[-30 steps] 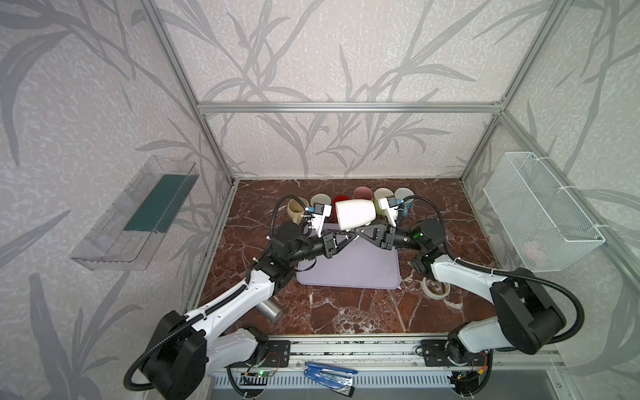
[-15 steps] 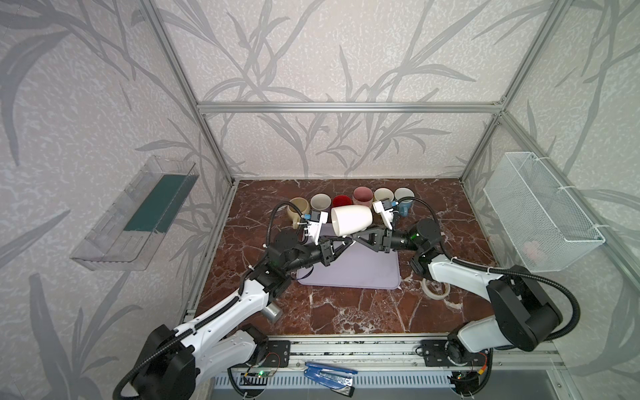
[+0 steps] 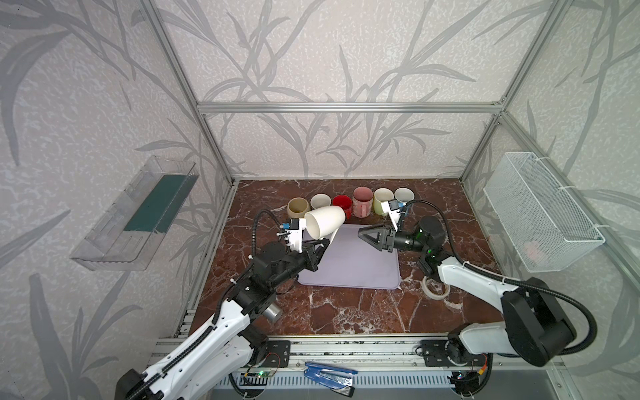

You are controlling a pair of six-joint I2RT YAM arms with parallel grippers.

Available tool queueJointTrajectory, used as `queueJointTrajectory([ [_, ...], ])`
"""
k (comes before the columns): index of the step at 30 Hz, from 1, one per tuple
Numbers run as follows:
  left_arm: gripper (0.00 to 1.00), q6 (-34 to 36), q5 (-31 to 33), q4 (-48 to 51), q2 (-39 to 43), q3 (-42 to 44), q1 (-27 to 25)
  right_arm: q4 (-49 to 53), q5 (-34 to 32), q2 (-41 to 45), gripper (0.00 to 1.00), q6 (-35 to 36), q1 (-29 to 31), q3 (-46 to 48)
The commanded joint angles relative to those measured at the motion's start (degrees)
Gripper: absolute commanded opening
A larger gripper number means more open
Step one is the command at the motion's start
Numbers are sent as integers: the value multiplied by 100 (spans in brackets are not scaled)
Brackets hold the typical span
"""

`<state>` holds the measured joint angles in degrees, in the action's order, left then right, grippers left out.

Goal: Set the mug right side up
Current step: 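Grasp the white mug's body with the left gripper while the right holds the handle, then carry the white mug toward the mug row with the left while the right withdraws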

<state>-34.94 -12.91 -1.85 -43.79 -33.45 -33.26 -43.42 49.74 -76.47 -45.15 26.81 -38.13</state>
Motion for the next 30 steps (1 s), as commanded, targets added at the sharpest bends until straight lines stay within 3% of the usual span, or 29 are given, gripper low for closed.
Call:
queueJointTrajectory([
  [1, 0, 438, 971, 1045, 151, -524, 118, 1805, -935, 543, 61, 1288, 11, -77],
  [6, 0, 595, 1462, 2470, -112, -1163, 651, 2901, -1937, 1028, 73, 1955, 112, -52],
  [10, 0, 803, 1658, 3213, -413, -1609, 1158, 3268, -2377, 1175, 76, 2026, 133, -2],
  [15, 0, 1407, 2054, 4119, -1150, -2437, 1410, 3784, -3016, 1222, 76, 1960, 148, 0],
  [30, 0, 2314, 1455, 5064, -3470, -4154, 2561, 3346, -3242, 1600, 78, 1432, 271, 547],
])
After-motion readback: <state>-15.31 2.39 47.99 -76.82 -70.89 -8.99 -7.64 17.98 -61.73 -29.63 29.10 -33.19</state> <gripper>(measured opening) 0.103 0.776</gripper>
